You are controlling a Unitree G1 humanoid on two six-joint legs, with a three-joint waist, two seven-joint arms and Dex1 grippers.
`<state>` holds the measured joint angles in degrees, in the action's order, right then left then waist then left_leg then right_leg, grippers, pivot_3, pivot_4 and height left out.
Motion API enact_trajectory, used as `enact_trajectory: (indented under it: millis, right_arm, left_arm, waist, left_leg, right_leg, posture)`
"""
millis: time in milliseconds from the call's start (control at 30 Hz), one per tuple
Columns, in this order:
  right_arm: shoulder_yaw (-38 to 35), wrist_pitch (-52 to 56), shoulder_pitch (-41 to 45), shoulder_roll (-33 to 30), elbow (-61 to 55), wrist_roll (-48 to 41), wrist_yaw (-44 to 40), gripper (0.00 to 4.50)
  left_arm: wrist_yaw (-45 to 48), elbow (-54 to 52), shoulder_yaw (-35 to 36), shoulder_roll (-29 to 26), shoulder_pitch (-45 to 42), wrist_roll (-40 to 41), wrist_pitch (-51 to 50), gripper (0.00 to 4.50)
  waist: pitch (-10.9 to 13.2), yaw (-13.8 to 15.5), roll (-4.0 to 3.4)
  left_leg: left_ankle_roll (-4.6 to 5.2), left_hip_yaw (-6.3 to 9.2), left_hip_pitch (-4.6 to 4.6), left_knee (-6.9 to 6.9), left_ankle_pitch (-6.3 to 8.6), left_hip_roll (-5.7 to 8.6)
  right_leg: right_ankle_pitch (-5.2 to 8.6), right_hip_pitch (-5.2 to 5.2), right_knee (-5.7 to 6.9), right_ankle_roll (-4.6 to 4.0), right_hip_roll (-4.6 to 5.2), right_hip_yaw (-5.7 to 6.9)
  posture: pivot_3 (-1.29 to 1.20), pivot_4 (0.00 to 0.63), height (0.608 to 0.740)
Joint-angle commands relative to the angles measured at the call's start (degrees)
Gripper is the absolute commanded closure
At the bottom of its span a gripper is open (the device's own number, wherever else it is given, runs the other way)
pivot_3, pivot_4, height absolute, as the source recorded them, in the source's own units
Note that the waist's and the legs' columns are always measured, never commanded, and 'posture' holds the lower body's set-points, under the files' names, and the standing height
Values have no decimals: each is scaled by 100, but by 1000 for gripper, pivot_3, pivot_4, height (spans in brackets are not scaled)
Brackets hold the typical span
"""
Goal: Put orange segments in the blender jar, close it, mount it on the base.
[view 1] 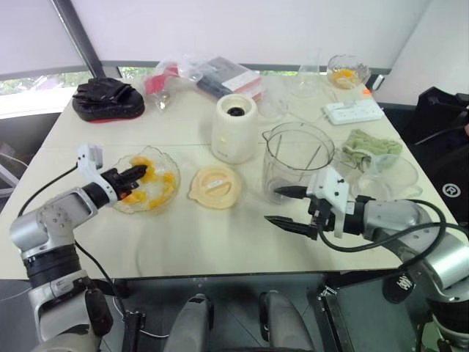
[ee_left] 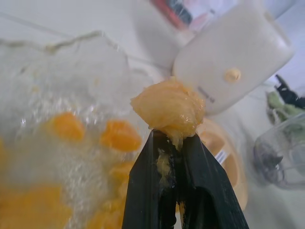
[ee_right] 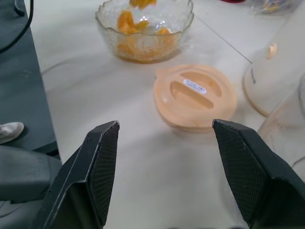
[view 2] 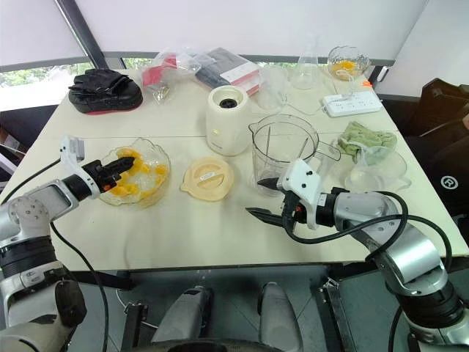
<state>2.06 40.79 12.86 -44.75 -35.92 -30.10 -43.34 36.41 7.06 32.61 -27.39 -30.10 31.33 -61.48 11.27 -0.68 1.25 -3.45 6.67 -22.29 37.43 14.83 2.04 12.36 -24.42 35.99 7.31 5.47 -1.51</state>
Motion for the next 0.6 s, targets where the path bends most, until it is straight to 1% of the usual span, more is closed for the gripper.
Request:
enact_trajectory:
  millis: [33, 100, 200, 367, 500, 600]
  right_arm:
    - [-122, -51, -32, 55, -251, 1, 131, 1217]
    - [-161, -42, -97, 83, -298, 10, 225, 1217]
    - [-226, -40, -255, 109, -406, 10, 375, 1217]
    - [-220, -37, -366, 207, -487, 59, 631, 1217]
    - [-257, -50, -666, 363, -721, 157, 999, 1217]
    - [-257, -10, -806, 507, -885, 236, 1283, 1217]
  left_arm:
    - [-48, -29, 27, -183, -352, 273, 213, 4393]
    - [-40, -70, -127, -242, -685, 362, 250, 4393]
    - [102, -35, -566, -327, -1493, 428, 232, 4393]
    - [656, 625, -1402, -441, -2710, 298, 533, 4393]
    - [1545, 1523, -2340, -163, -3968, 89, 1023, 4393]
    - [2148, 2186, -2838, 74, -4452, -134, 1450, 4393]
  waist:
    - [0, -4, 0]
    - [0, -9, 0]
    - [0, 14, 2]
    - [-2, -8, 3]
    - [-1, -6, 3]
    - [-2, -14, 2]
  left_leg:
    - [0, 0, 0, 0, 0, 0]
    - [0, 0, 0, 0, 0, 0]
    - [-1, 1, -3, 1, 0, 1]
    - [-1, -2, -6, 1, -1, 4]
    - [-1, -1, -6, -6, -1, 4]
    - [-1, -3, -10, -6, -1, 5]
  right_leg:
    - [0, 0, 0, 0, 0, 0]
    - [0, 0, 0, 0, -1, 0]
    - [0, 0, -1, 0, 0, 1]
    - [0, 3, -13, 1, 2, 0]
    - [0, 3, -16, 1, 0, 2]
    - [1, 3, -26, 2, 1, 1]
  posture:
    - [0, 150, 740]
    - [0, 150, 740]
    - [0, 150, 740]
    - [0, 150, 740]
    - [0, 150, 740]
    - [0, 150, 740]
